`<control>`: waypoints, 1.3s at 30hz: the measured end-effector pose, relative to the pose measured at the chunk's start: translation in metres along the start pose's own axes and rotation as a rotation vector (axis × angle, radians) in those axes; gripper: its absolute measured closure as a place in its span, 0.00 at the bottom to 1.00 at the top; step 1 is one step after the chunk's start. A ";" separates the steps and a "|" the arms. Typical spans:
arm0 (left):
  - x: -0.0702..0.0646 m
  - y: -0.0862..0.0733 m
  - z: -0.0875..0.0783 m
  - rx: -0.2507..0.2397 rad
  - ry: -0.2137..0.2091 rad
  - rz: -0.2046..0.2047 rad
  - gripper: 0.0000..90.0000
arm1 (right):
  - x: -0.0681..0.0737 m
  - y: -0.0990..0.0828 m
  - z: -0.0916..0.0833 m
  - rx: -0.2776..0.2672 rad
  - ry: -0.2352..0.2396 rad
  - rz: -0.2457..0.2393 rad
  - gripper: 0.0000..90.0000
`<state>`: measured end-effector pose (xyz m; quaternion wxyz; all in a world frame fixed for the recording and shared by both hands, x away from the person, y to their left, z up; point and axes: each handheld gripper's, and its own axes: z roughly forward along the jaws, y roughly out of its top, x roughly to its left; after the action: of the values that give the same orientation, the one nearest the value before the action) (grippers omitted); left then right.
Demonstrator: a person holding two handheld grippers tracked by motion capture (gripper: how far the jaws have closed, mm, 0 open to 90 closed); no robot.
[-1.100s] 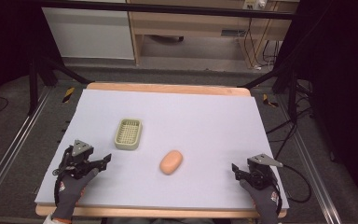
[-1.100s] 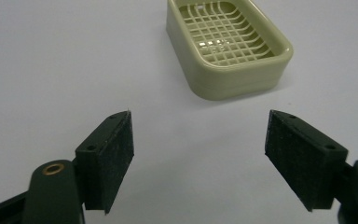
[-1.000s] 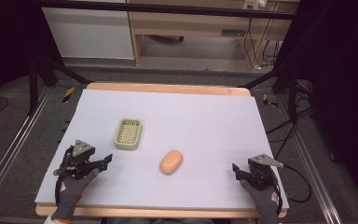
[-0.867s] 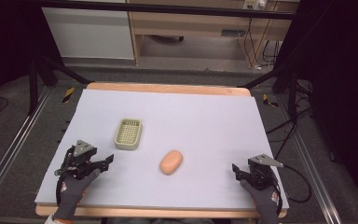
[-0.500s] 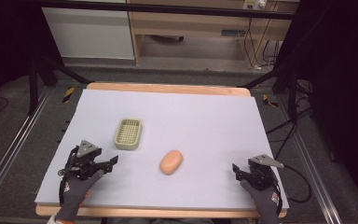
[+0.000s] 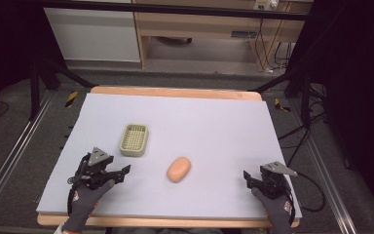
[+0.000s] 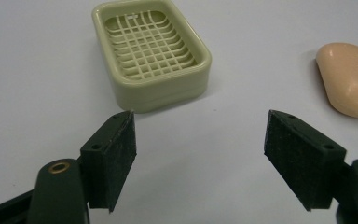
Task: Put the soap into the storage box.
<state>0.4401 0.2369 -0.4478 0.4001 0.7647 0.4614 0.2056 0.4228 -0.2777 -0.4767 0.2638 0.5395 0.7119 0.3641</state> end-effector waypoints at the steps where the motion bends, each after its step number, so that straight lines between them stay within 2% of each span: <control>1: -0.002 0.000 0.000 0.001 -0.001 0.005 0.27 | 0.000 0.000 0.000 0.000 0.001 0.000 0.34; 12: -0.017 0.003 0.006 0.012 -0.027 0.044 0.26 | 0.001 0.000 0.000 0.004 0.004 0.006 0.34; 13: -0.018 0.003 0.006 0.019 -0.027 0.058 0.26 | 0.001 0.000 0.000 0.002 0.002 0.005 0.34; 22: -0.024 0.008 0.008 0.009 -0.047 0.056 0.25 | 0.001 0.001 -0.001 -0.005 0.003 0.006 0.35; 32: -0.033 0.013 0.010 0.020 -0.067 0.079 0.25 | 0.001 0.001 -0.001 -0.008 0.003 0.005 0.36; 39: -0.038 0.016 0.011 0.014 -0.079 0.075 0.24 | 0.001 0.001 -0.001 -0.012 0.004 0.005 0.36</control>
<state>0.4376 0.1948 -0.4396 0.4045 0.7920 0.4175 0.1867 0.4228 -0.2768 -0.4752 0.2647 0.5391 0.7089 0.3699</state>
